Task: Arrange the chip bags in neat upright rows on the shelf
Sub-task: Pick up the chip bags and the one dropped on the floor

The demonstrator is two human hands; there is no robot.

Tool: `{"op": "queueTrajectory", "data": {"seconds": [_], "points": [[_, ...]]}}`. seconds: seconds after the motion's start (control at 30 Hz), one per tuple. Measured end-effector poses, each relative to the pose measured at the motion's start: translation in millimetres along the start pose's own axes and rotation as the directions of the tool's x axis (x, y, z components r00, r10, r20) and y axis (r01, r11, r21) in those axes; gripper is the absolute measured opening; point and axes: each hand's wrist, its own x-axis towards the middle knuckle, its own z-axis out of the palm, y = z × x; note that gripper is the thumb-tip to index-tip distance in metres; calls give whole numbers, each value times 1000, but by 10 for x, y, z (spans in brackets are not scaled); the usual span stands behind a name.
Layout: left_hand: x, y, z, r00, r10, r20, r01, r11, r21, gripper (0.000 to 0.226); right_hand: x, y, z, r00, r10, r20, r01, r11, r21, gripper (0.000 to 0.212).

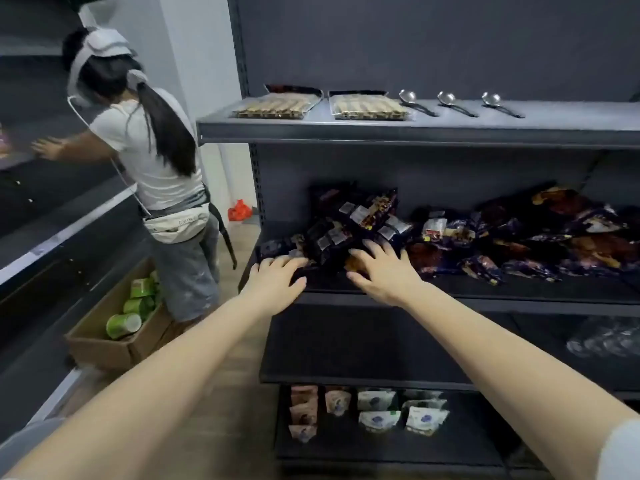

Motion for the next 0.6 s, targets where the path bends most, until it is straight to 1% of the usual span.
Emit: {"op": "queueTrajectory", "data": {"seconds": [0.07,0.2,0.27,0.33,0.43,0.53,0.6], "points": [[285,0,-6,1000,-19,-17,19,1000,4,47,286,67,-5,998,-51,-45,49,998,-43,57],[836,-20,-7,999,-45,-18,44,998,-53,51,835,235,-20,993,-118,30,119,991,-55,60],[1002,-23,21,999,-42,-24,40,998,-51,50,1030,326,-34,990,-142,26,143,986,-88,59],[1173,-54,73,998,-62,-22,61,997,-52,49,1237,404,-21,985,-170,-19,166,978,-127,55],[1293,-211,197,998,-56,18,56,997,-45,51,1393,421,100,963,-232,-137,197,953,-229,50],[1380,-442,299,995,-75,70,80,995,-58,57,1555,373,211,933,-315,-175,266,929,-256,49],[1452,-571,344,995,-72,68,74,997,-35,59,1700,287,216,904,-383,-192,329,907,-263,48]]}}
